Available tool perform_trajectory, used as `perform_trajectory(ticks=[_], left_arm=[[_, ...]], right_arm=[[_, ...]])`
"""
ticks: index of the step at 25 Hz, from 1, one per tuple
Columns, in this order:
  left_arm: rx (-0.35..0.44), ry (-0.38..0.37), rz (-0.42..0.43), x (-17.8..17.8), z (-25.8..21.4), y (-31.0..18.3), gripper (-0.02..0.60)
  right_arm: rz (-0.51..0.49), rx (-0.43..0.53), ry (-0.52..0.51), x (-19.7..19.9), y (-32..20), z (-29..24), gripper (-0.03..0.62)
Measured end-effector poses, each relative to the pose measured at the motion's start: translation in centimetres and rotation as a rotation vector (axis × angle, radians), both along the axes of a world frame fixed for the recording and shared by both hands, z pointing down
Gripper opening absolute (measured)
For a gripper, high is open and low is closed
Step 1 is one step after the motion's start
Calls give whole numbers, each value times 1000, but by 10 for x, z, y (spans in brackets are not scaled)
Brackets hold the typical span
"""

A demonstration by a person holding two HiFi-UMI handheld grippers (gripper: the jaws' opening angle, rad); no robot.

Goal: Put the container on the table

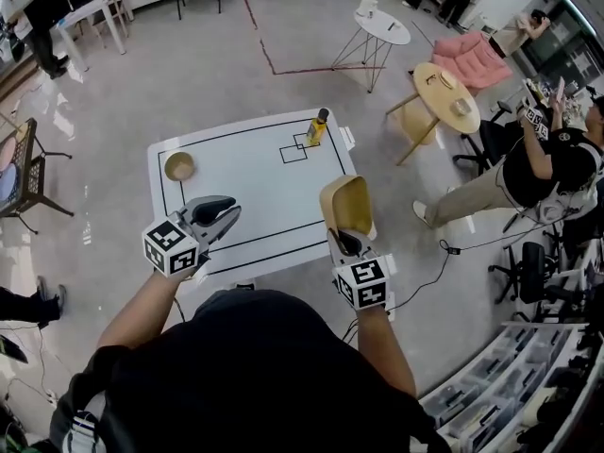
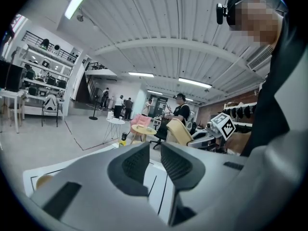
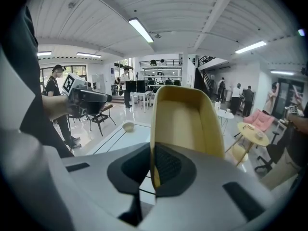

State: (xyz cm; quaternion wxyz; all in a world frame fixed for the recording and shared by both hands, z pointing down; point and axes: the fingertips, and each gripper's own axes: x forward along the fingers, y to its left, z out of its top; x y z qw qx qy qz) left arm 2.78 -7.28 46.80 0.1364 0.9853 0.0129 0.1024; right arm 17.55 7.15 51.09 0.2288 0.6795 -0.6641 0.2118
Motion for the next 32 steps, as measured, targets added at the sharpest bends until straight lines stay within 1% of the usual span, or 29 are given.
perform_trajectory(ticks=[8, 16, 21, 25, 32], left_arm=[[-9, 4, 1, 0, -1, -49, 78], [-44, 7, -9, -4, 6, -75, 78], [-53, 10, -23, -16, 8, -83, 78], [-64, 17, -57, -25, 11, -92, 77], [-64, 17, -102, -28, 15, -96, 78]], right_arm=[[2, -25, -1, -4, -43, 2, 8], [-8, -58, -2, -11, -68, 4, 8], [-25, -62, 4, -20, -80, 2, 8], [-47, -68, 7, -25, -86, 3, 8], [-90, -63, 14, -19, -100, 2, 8]])
